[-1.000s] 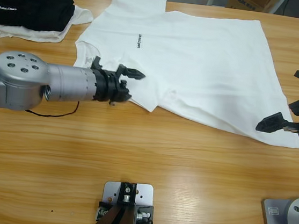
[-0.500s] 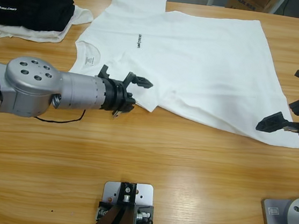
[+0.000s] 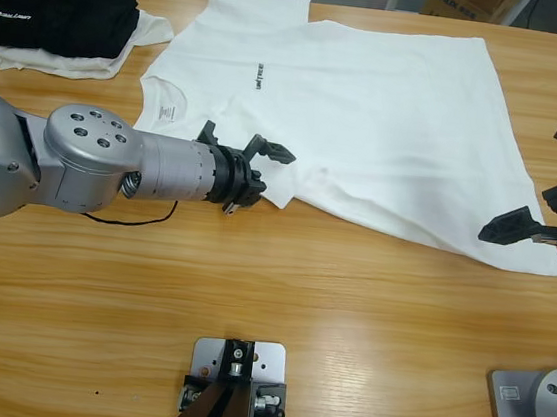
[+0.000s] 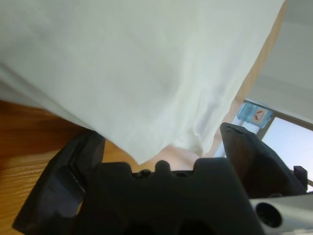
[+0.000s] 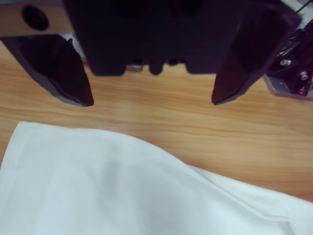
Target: Fold clothes
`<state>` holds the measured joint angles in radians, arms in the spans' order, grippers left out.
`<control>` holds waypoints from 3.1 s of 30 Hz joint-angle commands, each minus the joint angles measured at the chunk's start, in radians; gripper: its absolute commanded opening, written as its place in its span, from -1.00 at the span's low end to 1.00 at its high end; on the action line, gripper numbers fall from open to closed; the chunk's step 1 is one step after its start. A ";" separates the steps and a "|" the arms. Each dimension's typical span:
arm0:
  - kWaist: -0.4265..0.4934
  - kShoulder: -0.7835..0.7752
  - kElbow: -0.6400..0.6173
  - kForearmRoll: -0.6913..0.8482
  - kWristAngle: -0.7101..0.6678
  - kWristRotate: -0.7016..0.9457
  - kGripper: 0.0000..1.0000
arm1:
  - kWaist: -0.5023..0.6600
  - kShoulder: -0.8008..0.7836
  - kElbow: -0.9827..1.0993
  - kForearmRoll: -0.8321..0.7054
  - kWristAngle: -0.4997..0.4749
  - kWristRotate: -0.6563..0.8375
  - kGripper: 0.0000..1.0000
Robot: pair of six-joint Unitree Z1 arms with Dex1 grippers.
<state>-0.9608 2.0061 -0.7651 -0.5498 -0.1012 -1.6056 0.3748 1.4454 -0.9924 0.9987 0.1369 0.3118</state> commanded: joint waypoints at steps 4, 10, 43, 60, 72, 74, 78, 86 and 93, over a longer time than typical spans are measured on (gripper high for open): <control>-0.027 0.062 -0.007 0.007 0.036 -0.029 0.45 | 0.010 -0.007 0.032 -0.010 0.007 -0.003 1.00; -0.030 0.066 -0.007 -0.014 0.046 -0.030 -0.41 | 0.010 -0.005 0.032 -0.011 0.007 -0.003 1.00; -0.029 -0.120 -0.239 0.451 0.046 0.134 -1.00 | -0.559 -0.018 0.239 -0.203 -0.048 0.925 1.00; -0.033 -0.120 -0.284 0.521 0.048 0.138 -1.00 | -0.646 -0.017 0.525 -0.568 0.098 1.103 1.00; -0.036 -0.125 -0.289 0.535 0.049 0.139 -1.00 | -0.642 -0.053 0.621 -0.792 0.095 1.024 0.15; -0.037 -0.133 -0.281 0.536 0.049 0.139 -1.00 | -0.629 -0.045 0.622 -0.812 0.095 1.022 0.13; -0.037 -0.137 -0.274 0.536 0.051 0.139 -1.00 | -0.620 -0.034 0.629 -0.864 0.117 1.005 -0.06; -0.037 -0.148 -0.269 0.539 0.060 0.138 -1.00 | -0.544 -0.026 0.625 -0.915 0.148 0.966 -1.00; -0.037 -0.144 -0.270 0.539 0.061 0.139 -1.00 | -0.528 -0.078 0.600 -0.744 0.118 0.992 1.00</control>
<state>-0.9906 1.8656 -1.0554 -0.0230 -0.0528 -1.4752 -0.1702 1.4069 -0.3915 0.1465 0.2715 1.2925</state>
